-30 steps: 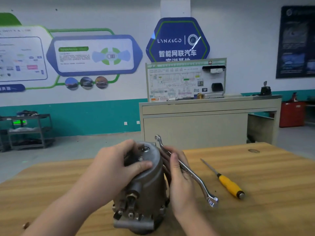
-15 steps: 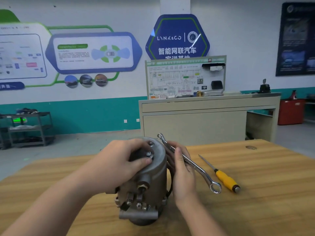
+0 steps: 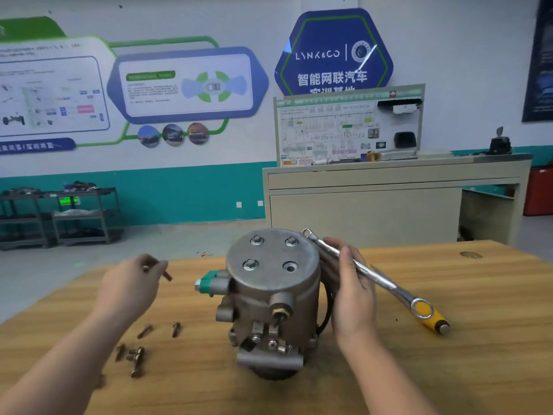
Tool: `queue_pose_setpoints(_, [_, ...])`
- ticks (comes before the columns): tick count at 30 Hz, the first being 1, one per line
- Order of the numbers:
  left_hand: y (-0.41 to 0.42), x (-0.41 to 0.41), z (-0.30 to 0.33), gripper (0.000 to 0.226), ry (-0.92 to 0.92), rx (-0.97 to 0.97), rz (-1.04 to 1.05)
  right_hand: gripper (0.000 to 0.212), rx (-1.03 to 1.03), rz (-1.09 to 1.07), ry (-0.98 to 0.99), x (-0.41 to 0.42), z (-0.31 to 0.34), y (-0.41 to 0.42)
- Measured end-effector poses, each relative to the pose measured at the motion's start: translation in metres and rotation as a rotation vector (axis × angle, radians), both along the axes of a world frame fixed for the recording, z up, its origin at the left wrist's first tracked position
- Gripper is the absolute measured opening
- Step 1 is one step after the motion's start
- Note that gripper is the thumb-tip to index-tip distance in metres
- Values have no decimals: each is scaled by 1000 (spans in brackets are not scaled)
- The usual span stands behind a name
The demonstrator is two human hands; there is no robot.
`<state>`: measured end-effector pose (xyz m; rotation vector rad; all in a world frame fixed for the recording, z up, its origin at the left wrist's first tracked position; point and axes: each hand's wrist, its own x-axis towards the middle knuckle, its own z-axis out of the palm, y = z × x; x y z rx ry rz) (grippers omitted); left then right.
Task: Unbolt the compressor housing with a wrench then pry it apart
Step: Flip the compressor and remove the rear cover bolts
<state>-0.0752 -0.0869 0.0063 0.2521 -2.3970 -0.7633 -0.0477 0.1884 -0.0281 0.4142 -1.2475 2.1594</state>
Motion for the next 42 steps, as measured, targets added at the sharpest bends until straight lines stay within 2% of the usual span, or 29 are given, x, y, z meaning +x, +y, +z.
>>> queue_pose_setpoints(2, [-17, -13, -40, 22, -236, -162, 39, 26, -4, -6, -15, 0, 0, 0])
queue_pose_setpoints(4, [-28, -18, -68, 23, -380, -174, 78, 28, -12, -13, -22, 0, -2, 0])
queue_pose_setpoints(7, [-35, -19, -86, 32, -515, -235, 189, 31, -37, -5, -17, 0, -3, 0])
queue_pose_setpoints(9, [-26, -15, -81, 47, -492, -257, 184, 30, -47, -12, -17, 0, -3, 0])
queue_pose_setpoints(10, [-18, -12, -73, 56, -368, -164, 77, 29, -46, -31, -18, 0, -2, 0])
queue_pose_setpoints(12, [8, 8, -44, 65, -40, 243, -338, 29, -39, -114, -15, 2, 1, 3])
queue_pose_setpoints(13, [26, 22, -24, 64, 53, 427, -553, 29, -40, -172, -9, 5, 3, 5])
queue_pose_setpoints(15, [55, 41, 4, 62, 63, 566, -810, 29, -64, -261, 29, 15, 12, 11])
queue_pose_setpoints(18, [82, 55, 10, 42, 31, 373, -952, 24, -86, -231, 102, 39, 24, 11])
queue_pose_setpoints(20, [88, 60, 4, 27, 51, 271, -882, 22, -59, -150, 131, 55, 29, 6])
queue_pose_setpoints(23, [104, 83, 3, 46, 148, 41, -774, 25, -11, -112, 138, 67, 31, 1])
queue_pose_setpoints(26, [108, 83, 18, 48, 301, -86, -622, 26, 29, -230, 109, 71, 32, 0])
queue_pose_setpoints(30, [123, 62, 34, 76, 86, -479, -578, 31, 61, -491, 93, 65, 31, 7])
queue_pose_setpoints(32, [131, 56, 29, 80, 44, -483, -573, 29, 157, -594, 64, 62, 30, 12])
queue_pose_setpoints(34, [139, 53, 24, 80, 86, -477, -527, 29, 227, -644, 52, 60, 28, 14])
queue_pose_setpoints(42, [152, 59, 16, 80, 53, -476, -398, 40, 181, -838, 135, 56, 25, 3])
